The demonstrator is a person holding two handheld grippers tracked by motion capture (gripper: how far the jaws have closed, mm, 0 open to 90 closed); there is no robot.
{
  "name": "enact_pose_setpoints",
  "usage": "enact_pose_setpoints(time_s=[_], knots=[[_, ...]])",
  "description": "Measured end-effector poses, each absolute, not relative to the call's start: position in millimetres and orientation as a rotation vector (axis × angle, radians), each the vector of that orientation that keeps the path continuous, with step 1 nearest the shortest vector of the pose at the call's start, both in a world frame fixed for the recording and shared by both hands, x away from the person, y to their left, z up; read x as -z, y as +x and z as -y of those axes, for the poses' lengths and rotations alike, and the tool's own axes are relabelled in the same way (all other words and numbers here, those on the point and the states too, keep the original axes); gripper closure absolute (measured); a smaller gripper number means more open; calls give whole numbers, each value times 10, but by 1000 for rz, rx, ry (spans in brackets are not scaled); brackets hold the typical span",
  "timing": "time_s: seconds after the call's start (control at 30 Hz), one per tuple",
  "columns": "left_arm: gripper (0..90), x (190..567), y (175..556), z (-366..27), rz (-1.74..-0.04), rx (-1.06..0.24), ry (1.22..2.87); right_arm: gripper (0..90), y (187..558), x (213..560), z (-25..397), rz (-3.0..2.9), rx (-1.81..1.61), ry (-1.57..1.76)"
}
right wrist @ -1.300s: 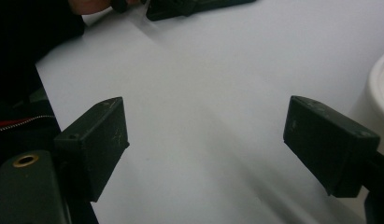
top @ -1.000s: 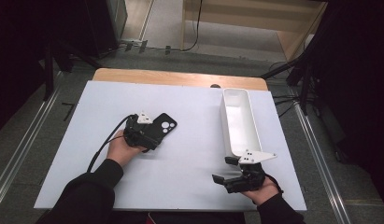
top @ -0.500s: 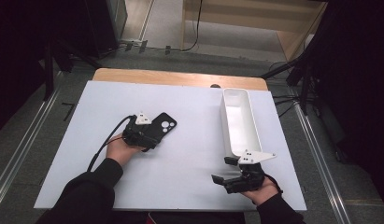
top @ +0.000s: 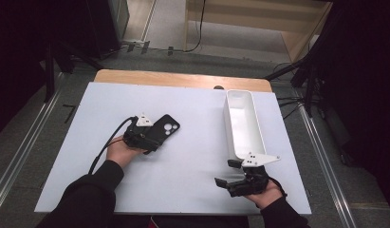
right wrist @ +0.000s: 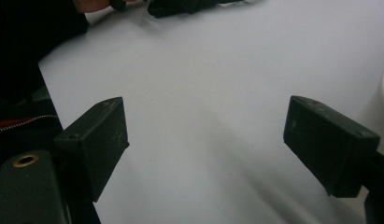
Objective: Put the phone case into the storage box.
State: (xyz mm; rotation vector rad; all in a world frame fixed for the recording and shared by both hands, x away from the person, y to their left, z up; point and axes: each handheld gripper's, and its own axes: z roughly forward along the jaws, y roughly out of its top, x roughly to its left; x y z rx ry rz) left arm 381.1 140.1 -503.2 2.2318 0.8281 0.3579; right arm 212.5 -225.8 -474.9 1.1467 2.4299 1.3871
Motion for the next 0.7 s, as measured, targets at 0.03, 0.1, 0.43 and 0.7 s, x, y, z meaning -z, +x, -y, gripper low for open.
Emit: enact_pose_setpoints(time_s=[0.03, 0.1, 0.43, 0.7], knots=[[148, 5013, 3814, -1412, -827, -355, 2227, 124, 2125, 4748, 2257, -2429, -1388, 1147], [148, 4980, 3812, -1426, -837, -350, 2213, 124, 2129, 4745, 2260, -2430, -1389, 1137], [147, 4778, 3776, -1490, -872, -321, 2110, 124, 2130, 4717, 2251, -2410, -1400, 1133], [146, 4663, 3683, -1461, -884, -300, 2043, 124, 2130, 4672, 2217, -2402, -1409, 1138]])
